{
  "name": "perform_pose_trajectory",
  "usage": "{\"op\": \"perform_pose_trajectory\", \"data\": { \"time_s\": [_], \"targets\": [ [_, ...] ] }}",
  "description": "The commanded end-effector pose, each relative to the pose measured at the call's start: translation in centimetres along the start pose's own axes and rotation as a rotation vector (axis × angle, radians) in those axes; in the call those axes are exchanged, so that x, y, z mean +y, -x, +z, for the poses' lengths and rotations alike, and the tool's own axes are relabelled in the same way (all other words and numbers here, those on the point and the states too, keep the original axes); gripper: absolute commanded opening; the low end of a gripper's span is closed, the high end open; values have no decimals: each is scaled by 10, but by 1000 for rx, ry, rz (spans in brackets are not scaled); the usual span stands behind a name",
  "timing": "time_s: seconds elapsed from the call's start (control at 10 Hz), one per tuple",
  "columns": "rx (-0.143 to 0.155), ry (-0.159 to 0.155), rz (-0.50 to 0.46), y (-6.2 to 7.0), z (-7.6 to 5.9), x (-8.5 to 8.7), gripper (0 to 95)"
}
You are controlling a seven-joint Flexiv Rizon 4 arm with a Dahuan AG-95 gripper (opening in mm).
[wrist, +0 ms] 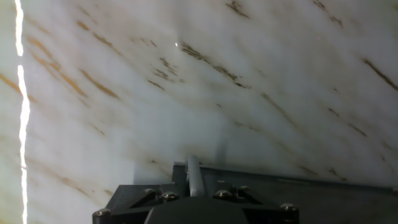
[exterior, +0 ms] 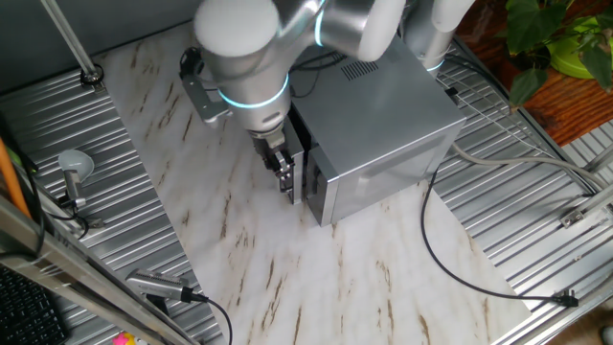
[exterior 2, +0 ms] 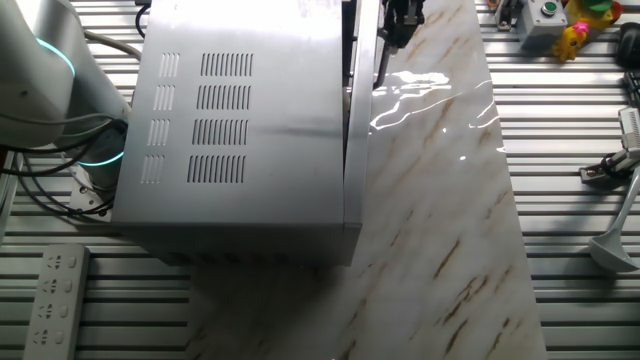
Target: Open the microwave door
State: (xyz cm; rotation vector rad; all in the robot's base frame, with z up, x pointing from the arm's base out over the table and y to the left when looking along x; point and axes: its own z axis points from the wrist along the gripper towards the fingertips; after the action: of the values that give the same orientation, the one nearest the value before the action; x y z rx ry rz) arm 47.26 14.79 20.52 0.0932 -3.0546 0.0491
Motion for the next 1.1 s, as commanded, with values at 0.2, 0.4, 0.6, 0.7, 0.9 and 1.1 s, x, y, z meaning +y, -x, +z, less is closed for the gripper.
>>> {"op": "perform_pose_trajectory", "data": {
  "time_s": [0.2,0.4,0.6,0.7,0.9,1.1],
  "targets": [
    [1,25,-11,3,-2,2,380],
    [1,21,-37,6,-7,3,380],
    [3,20,-62,12,-15,3,190],
    [5,20,-72,13,-19,3,190],
    [8,26,-80,9,-31,6,0],
    [14,27,-93,6,-45,5,0]
  ]
}}
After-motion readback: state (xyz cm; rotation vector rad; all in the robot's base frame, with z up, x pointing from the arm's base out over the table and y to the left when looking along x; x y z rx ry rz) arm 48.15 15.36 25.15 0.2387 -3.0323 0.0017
